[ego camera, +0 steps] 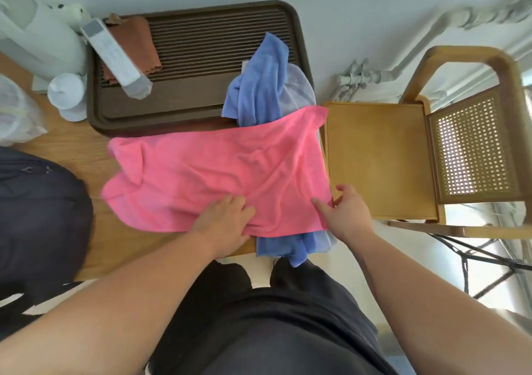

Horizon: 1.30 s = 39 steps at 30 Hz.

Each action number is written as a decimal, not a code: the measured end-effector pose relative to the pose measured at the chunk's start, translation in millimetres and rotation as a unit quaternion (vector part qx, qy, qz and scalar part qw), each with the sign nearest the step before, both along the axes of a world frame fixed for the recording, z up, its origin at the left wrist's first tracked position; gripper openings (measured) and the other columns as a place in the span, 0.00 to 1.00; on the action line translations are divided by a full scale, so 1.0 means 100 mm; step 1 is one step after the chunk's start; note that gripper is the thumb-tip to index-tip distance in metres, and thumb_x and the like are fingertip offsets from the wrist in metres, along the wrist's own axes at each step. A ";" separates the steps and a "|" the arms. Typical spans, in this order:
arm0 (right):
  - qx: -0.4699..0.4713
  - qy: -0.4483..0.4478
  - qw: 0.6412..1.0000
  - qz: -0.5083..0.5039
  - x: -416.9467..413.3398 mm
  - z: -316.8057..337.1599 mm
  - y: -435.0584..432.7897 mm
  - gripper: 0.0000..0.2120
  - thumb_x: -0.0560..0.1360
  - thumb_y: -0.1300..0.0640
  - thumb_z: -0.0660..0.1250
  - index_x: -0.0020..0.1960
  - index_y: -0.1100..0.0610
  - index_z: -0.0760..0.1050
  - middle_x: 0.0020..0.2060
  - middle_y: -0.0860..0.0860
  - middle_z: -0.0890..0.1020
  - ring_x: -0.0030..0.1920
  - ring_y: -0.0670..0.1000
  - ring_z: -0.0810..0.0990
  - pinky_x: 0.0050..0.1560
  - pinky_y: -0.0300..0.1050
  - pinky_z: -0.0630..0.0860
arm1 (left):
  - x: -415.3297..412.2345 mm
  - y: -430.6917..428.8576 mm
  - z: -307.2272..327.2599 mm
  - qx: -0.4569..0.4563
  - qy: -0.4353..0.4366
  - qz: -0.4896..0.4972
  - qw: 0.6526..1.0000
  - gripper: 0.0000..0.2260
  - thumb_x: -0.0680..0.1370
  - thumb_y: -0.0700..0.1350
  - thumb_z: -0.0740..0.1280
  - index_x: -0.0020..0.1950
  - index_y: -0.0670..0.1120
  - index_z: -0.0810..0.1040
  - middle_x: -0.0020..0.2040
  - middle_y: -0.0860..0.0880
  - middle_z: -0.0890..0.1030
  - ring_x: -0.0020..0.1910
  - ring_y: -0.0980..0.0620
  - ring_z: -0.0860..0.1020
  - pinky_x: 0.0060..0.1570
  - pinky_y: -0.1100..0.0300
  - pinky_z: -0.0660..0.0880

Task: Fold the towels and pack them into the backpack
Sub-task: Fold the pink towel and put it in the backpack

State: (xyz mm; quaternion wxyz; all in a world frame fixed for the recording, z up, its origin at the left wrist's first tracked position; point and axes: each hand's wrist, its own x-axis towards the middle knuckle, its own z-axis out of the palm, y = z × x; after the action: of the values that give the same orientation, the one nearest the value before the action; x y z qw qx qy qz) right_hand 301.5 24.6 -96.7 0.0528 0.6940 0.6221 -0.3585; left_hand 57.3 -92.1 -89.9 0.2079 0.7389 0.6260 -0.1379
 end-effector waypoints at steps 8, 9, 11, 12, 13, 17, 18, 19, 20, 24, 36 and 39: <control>0.008 0.016 1.000 0.010 -0.04 0.01 0.03 0.14 0.76 0.46 0.68 0.55 0.52 0.69 0.45 0.50 0.79 0.44 0.56 0.80 0.40 0.47 0.72 | -0.05 -0.09 -0.09 0.119 -0.004 0.001 0.993 0.07 0.65 0.41 0.72 0.38 0.47 0.75 0.38 0.46 0.74 0.37 0.43 0.75 0.36 0.52 0.73; -0.007 0.010 1.000 0.014 -0.06 0.01 0.03 0.14 0.77 0.46 0.67 0.56 0.51 0.67 0.43 0.50 0.79 0.44 0.56 0.80 0.39 0.47 0.72 | -0.04 -0.10 -0.08 0.126 -0.002 0.007 0.992 0.07 0.65 0.41 0.71 0.38 0.47 0.74 0.36 0.47 0.74 0.36 0.43 0.76 0.35 0.52 0.73; -0.017 -0.008 0.999 0.049 -0.09 0.00 0.02 0.11 0.78 0.47 0.64 0.52 0.53 0.69 0.40 0.49 0.78 0.43 0.56 0.79 0.37 0.46 0.70 | -0.02 -0.11 -0.03 0.106 -0.006 0.024 0.994 0.08 0.64 0.40 0.73 0.36 0.47 0.74 0.34 0.47 0.75 0.33 0.43 0.77 0.32 0.54 0.73; -0.014 -0.012 0.998 0.064 -0.10 -0.01 0.01 0.10 0.78 0.47 0.64 0.50 0.54 0.71 0.39 0.50 0.77 0.42 0.57 0.79 0.35 0.46 0.69 | -0.02 -0.12 -0.03 0.088 -0.003 0.032 0.996 0.09 0.65 0.40 0.74 0.37 0.47 0.75 0.33 0.47 0.77 0.32 0.43 0.78 0.31 0.55 0.73; -0.004 -0.014 0.997 0.069 -0.11 -0.02 0.01 0.10 0.78 0.48 0.64 0.48 0.54 0.72 0.39 0.50 0.77 0.42 0.57 0.79 0.34 0.46 0.69 | -0.02 -0.14 -0.02 0.060 0.003 0.040 0.997 0.08 0.68 0.42 0.74 0.40 0.47 0.76 0.36 0.47 0.79 0.36 0.43 0.79 0.34 0.55 0.73; 0.037 -0.011 0.999 0.029 -0.10 0.02 -0.01 0.13 0.78 0.44 0.65 0.42 0.52 0.69 0.37 0.50 0.77 0.37 0.54 0.76 0.32 0.45 0.66 | -0.05 -0.22 -0.10 0.040 0.003 0.076 0.996 0.09 0.78 0.48 0.66 0.55 0.47 0.78 0.51 0.46 0.81 0.52 0.42 0.78 0.46 0.52 0.72; 0.041 -0.008 0.999 0.014 -0.08 0.04 -0.02 0.14 0.78 0.44 0.65 0.41 0.52 0.68 0.35 0.50 0.76 0.35 0.53 0.75 0.31 0.45 0.65 | -0.05 -0.22 -0.11 0.043 0.004 0.084 0.996 0.07 0.78 0.46 0.66 0.54 0.46 0.78 0.50 0.45 0.80 0.51 0.42 0.78 0.46 0.51 0.72; 0.045 -0.009 0.999 0.000 -0.07 0.06 -0.02 0.15 0.77 0.44 0.66 0.40 0.52 0.67 0.34 0.50 0.77 0.34 0.54 0.76 0.31 0.45 0.65 | -0.06 -0.21 -0.12 0.044 0.002 0.091 0.995 0.05 0.78 0.44 0.65 0.52 0.46 0.78 0.49 0.45 0.80 0.50 0.41 0.78 0.45 0.51 0.72; 0.050 -0.009 0.999 -0.013 -0.05 0.08 -0.02 0.15 0.77 0.44 0.66 0.40 0.53 0.68 0.33 0.50 0.78 0.35 0.55 0.77 0.31 0.45 0.66 | -0.06 -0.20 -0.11 0.043 -0.007 0.092 0.995 0.04 0.78 0.43 0.65 0.50 0.46 0.79 0.48 0.45 0.80 0.49 0.41 0.79 0.44 0.51 0.72; 0.072 0.036 0.996 -0.044 0.05 0.15 -0.03 0.13 0.74 0.48 0.71 0.40 0.54 0.72 0.32 0.49 0.79 0.35 0.54 0.78 0.32 0.43 0.66 | -0.06 -0.17 0.03 0.032 -0.043 0.096 0.994 0.03 0.73 0.44 0.66 0.42 0.45 0.75 0.42 0.44 0.81 0.42 0.39 0.79 0.38 0.53 0.70; 0.085 -0.061 0.994 -0.013 0.01 0.28 -0.15 0.25 0.73 0.42 0.70 0.66 0.51 0.70 0.58 0.54 0.76 0.60 0.60 0.74 0.57 0.54 0.72 | -0.16 -0.30 0.06 -0.039 -0.148 0.144 0.978 0.12 0.79 0.57 0.65 0.43 0.51 0.72 0.38 0.53 0.76 0.40 0.48 0.74 0.40 0.55 0.71; 0.168 -0.033 0.978 0.117 -0.50 0.37 -0.19 0.26 0.72 0.42 0.69 0.67 0.49 0.71 0.62 0.53 0.72 0.62 0.60 0.71 0.62 0.56 0.69 | -0.39 -0.40 0.09 0.070 -0.150 0.259 0.951 0.10 0.79 0.49 0.65 0.41 0.47 0.72 0.39 0.50 0.74 0.39 0.46 0.74 0.37 0.54 0.70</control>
State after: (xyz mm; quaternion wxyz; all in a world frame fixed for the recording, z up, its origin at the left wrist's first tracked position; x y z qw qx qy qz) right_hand 251.1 5.4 -59.6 -0.0025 0.6269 0.7481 -0.2175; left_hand 18.3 -132.5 -81.3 0.2760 0.5760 0.7656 0.0777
